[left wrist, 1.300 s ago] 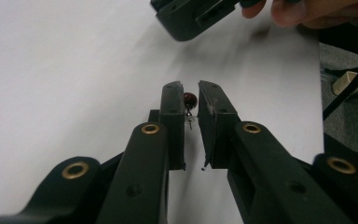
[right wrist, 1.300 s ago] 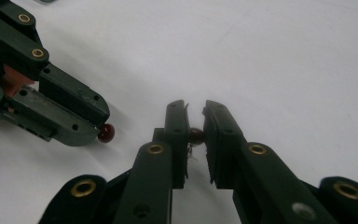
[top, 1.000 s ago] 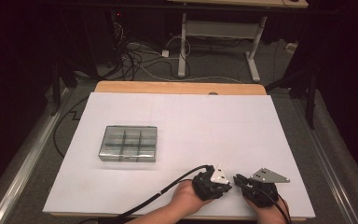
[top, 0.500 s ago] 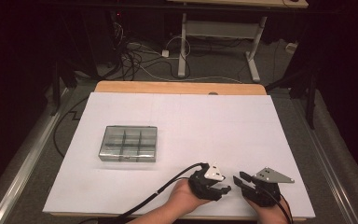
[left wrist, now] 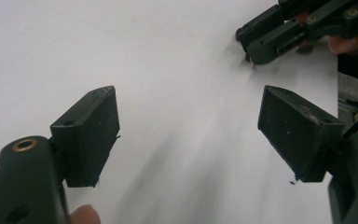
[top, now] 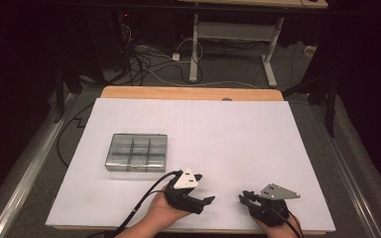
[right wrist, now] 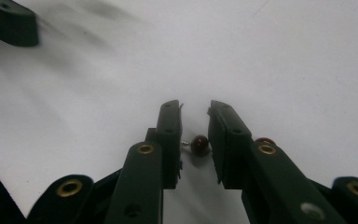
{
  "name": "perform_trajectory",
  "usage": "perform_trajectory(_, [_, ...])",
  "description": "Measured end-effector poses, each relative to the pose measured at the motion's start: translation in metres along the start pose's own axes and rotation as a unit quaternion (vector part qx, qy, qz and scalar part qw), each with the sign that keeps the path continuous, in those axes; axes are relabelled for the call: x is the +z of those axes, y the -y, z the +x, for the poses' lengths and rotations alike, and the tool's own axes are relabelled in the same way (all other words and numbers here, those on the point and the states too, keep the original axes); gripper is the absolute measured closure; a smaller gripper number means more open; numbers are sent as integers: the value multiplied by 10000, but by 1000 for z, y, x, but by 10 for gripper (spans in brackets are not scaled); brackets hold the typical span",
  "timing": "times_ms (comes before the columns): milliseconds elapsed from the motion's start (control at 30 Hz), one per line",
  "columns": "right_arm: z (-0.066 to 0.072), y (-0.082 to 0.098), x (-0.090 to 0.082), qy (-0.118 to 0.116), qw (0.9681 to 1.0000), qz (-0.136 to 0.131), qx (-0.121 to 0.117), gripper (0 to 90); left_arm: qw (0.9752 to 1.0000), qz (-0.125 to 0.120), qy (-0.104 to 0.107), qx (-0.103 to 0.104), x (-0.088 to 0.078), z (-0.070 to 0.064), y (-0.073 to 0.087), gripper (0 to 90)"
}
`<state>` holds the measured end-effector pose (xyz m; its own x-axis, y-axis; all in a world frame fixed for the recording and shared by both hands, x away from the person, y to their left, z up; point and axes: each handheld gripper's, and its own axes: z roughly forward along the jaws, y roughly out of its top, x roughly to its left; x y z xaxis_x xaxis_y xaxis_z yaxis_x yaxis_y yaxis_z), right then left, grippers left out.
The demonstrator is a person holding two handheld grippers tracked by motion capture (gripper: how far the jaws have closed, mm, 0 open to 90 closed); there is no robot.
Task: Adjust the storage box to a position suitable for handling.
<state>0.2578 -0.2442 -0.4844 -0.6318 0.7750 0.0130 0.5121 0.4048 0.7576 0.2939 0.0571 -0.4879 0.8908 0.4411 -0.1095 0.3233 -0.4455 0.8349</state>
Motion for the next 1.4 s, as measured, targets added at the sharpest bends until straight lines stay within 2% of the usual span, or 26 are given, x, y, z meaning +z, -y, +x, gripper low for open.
perform_trajectory(67, [-2,0,-2,24,10000,-13,21,811,10000,-10,-39,-39,-11,3,8,198])
perform_trajectory(100, [-2,1,-2,35,10000,-5,0,812,10000,-10,-39,-39,-11,3,8,198])
perform_trajectory(167, [-3,2,-1,36,10000,49,34,812,9999,-48,-85,-105,-28,7,20,198])
perform_trajectory(233, [-3,3,1,34,10000,81,13,813,9998,-62,-112,-129,-33,8,24,198])
perform_trajectory(267, [-4,3,1,28,10000,88,19,813,9996,-64,-210,-152,-44,12,31,198])
perform_trajectory(300, [-4,3,1,40,10000,83,-7,815,9996,-64,-210,-152,-44,12,31,198])
perform_trajectory(333, [-4,3,1,55,10000,78,2,816,9993,-63,-308,-191,-55,16,39,198])
perform_trajectory(367, [-4,3,1,55,10000,78,2,816,9993,-63,-308,-191,-55,16,39,198])
perform_trajectory(400, [-5,3,1,64,9999,83,8,819,9989,-71,-372,-289,-65,21,47,198])
perform_trajectory(500, [-6,3,0,143,9999,78,-9,819,9979,-72,-499,-416,-79,28,58,198])
perform_trajectory(533, [-6,3,0,143,9999,78,-9,819,9979,-72,-499,-416,-79,28,58,198])
perform_trajectory(600, [-10,3,-1,225,9997,53,30,819,9964,-61,-667,-525,-92,36,68,199])
perform_trajectory(667, [-12,3,-1,253,9997,46,30,819,9959,-53,-692,-588,-96,40,71,198])
perform_trajectory(700, [-13,3,-1,274,9996,34,51,819,9948,-104,-729,-704,-104,45,77,198])
perform_trajectory(733, [-13,3,-1,274,9996,34,51,819,9948,-104,-729,-704,-104,45,77,198])
perform_trajectory(767, [-14,2,0,272,9996,36,6,808,9941,-146,-801,-710,-111,47,83,198])
perform_trajectory(833, [-13,2,-1,247,9997,-11,28,793,9933,-190,-918,-671,-117,47,88,197])
perform_trajectory(933, [-14,0,-2,204,9997,-87,106,762,9927,-263,-963,-676,-122,48,94,156])
perform_trajectory(1100, [-14,-4,-4,178,9994,-302,72,727,9913,-335,-1105,-638,-127,48,97,125])
perform_trajectory(1400, [-10,-10,-1,157,9984,-546,-42,722,9882,-334,-1321,-701,-136,51,100,0])
